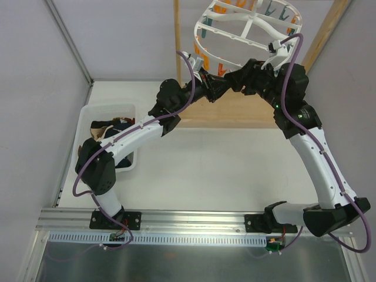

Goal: Clip the socks to the hanger
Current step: Open the clamp at the hanger.

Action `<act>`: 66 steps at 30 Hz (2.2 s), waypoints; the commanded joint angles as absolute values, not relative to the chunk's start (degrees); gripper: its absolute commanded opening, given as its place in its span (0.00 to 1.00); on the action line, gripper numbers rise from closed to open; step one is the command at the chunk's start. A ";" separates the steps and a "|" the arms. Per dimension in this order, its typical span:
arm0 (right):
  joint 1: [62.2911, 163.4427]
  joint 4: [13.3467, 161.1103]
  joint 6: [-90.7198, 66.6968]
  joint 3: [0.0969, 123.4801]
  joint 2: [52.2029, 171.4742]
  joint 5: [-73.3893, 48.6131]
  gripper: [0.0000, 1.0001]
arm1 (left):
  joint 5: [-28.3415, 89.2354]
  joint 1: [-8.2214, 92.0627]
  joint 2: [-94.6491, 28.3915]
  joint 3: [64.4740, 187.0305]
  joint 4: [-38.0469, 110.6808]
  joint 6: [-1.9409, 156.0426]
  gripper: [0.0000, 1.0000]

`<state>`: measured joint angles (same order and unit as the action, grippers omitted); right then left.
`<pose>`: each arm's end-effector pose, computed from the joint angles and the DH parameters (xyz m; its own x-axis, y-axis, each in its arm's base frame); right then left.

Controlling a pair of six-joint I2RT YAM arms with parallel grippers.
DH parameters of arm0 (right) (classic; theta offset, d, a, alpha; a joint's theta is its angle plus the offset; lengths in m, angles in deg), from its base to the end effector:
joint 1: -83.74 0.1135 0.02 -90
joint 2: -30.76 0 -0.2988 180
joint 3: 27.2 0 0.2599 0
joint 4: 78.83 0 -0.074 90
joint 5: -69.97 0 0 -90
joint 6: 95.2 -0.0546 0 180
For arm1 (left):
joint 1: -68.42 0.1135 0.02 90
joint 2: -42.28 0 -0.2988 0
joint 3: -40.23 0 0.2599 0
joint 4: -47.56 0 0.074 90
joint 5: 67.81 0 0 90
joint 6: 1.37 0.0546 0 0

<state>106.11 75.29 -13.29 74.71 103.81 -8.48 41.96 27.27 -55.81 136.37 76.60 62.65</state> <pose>0.2620 0.1197 0.5314 -0.0309 0.1364 -0.9902 -0.5590 0.8189 0.1302 0.3142 -0.2991 0.4576 -0.0623 -0.4930 -0.8678 0.9107 0.3276 -0.2515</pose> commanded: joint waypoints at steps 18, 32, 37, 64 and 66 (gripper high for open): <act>107.56 70.16 -11.97 82.83 106.17 -15.46 0.56 | 40.20 27.55 -55.81 138.05 77.81 69.29 0.19; 109.05 69.19 -7.22 82.31 105.73 -21.78 0.55 | 41.17 27.02 -54.67 137.26 77.89 67.10 0.19; 109.05 70.50 -7.92 80.99 105.03 -23.28 0.56 | 41.78 27.02 -54.31 136.82 78.42 66.31 0.18; 110.02 87.64 -14.86 72.82 102.57 -26.79 0.51 | 42.23 26.76 -55.81 134.71 80.53 65.86 0.19; 109.93 90.17 -15.04 72.11 101.95 -27.06 0.51 | 41.44 26.76 -55.98 134.35 80.97 66.22 0.19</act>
<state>110.26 79.46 -13.95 72.04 104.62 -23.06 40.93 27.21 -55.98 135.43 77.92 65.15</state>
